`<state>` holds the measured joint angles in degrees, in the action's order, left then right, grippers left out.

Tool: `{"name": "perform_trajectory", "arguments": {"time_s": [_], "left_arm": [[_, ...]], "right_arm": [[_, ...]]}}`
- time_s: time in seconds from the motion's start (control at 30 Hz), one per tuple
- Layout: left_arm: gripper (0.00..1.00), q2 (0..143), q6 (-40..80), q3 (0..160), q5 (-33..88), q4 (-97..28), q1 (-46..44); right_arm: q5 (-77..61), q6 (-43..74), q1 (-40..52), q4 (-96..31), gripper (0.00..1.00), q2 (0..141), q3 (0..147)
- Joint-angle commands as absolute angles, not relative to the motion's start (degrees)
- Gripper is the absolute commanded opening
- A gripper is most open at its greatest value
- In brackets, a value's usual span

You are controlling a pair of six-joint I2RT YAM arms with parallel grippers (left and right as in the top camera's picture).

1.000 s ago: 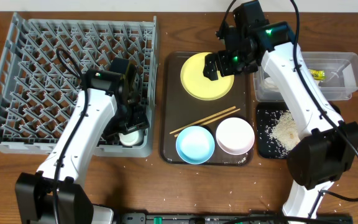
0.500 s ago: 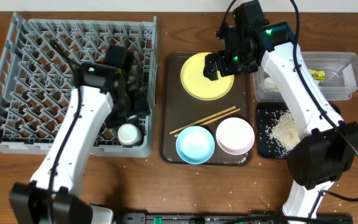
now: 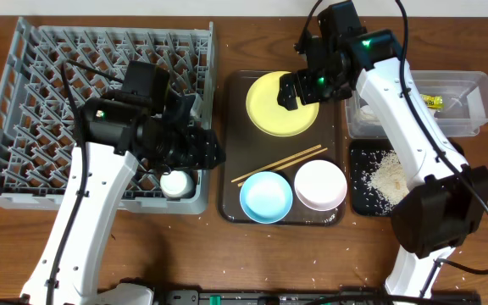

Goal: Sort waste into correct bins and load items into the dishwasher
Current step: 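Reach the left gripper to the light-blue bowl and grasp its rim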

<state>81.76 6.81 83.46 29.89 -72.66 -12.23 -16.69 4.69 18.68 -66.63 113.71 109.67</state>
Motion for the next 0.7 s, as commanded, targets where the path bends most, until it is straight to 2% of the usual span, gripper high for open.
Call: {"name": "perform_trajectory", "arguments": {"time_s": [0.0, 0.2, 0.43, 0.67], "left_arm": [[0.73, 81.67, 3.99, 84.31, 33.30, -72.86, -12.21], [0.73, 81.67, 4.67, 82.74, 33.69, -71.48, -12.40], [0.73, 82.72, 12.34, 78.26, 33.54, -63.40, -16.01], [0.73, 88.16, 22.39, 77.14, 19.77, -60.10, -24.58]], "right_arm": [[-16.51, 3.55, 19.79, -66.89, 0.99, 112.29, 110.59], [-16.56, 4.12, 18.94, -65.84, 0.98, 111.83, 110.67], [-17.61, 4.21, 16.34, -65.58, 0.99, 108.97, 110.80], [-17.58, 4.21, 15.70, -66.08, 0.99, 108.53, 110.78]]}}
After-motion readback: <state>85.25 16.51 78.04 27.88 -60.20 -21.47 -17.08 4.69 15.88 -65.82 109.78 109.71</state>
